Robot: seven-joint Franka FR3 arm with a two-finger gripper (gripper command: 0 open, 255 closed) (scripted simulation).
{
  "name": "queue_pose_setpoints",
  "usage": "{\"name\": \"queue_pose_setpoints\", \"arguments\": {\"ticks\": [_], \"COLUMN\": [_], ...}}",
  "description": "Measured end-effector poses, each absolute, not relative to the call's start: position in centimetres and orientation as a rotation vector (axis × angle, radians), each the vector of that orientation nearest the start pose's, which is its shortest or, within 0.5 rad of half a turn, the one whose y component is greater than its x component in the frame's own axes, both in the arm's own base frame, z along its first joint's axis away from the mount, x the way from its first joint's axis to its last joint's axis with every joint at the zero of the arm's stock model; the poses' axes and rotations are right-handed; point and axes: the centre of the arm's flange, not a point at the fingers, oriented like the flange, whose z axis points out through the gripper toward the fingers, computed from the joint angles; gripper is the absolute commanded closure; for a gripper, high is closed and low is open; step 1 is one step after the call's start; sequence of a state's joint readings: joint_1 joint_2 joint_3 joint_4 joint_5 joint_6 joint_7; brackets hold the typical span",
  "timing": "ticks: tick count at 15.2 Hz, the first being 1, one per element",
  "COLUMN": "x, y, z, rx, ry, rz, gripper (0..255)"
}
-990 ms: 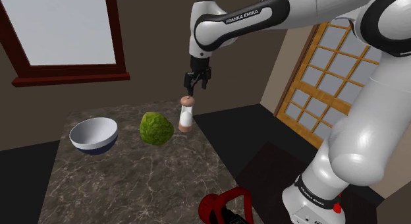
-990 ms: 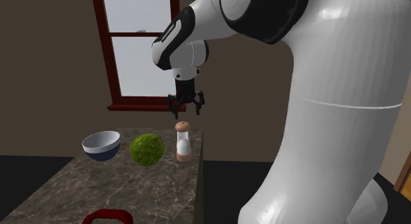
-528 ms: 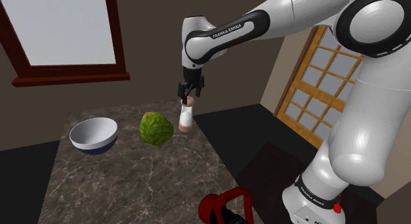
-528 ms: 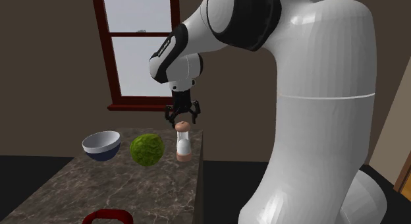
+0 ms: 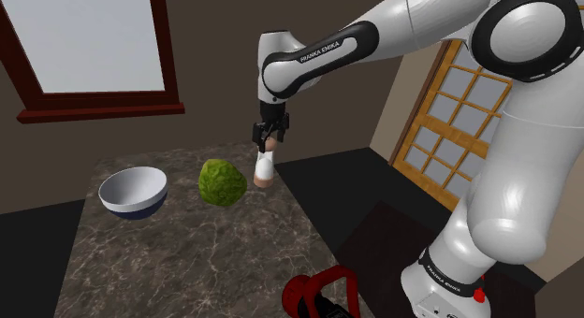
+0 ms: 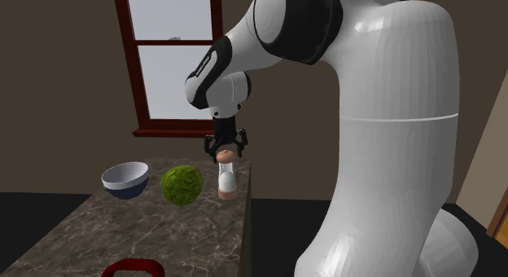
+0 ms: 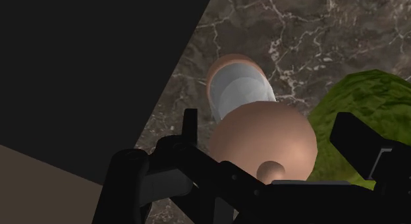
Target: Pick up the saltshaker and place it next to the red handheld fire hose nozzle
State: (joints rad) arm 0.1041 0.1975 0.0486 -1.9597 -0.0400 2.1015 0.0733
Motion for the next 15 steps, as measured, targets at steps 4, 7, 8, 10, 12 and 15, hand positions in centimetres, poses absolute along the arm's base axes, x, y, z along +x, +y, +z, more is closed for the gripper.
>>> {"name": "queue_pose_setpoints", "arguments": {"ticks": [4,7,8,10,12,15], "x": [58.4,58.4,58.4,58.4,58.4,58.3], "y": [8.7,8.7,8.7,8.7,8.7,8.7], "z": [37.2,37.2,37.2,37.2,37.2,38.2], "rx": [-3.167,-3.167,-3.167,-3.167,-3.167,-3.167], "ry": [-0.158,-0.158,-0.158,-0.158,-0.158,-0.158], "rz": [0.082,0.081,0.081,0.081,0.081,0.083], "gripper": [255,255,255,255,255,255]}}
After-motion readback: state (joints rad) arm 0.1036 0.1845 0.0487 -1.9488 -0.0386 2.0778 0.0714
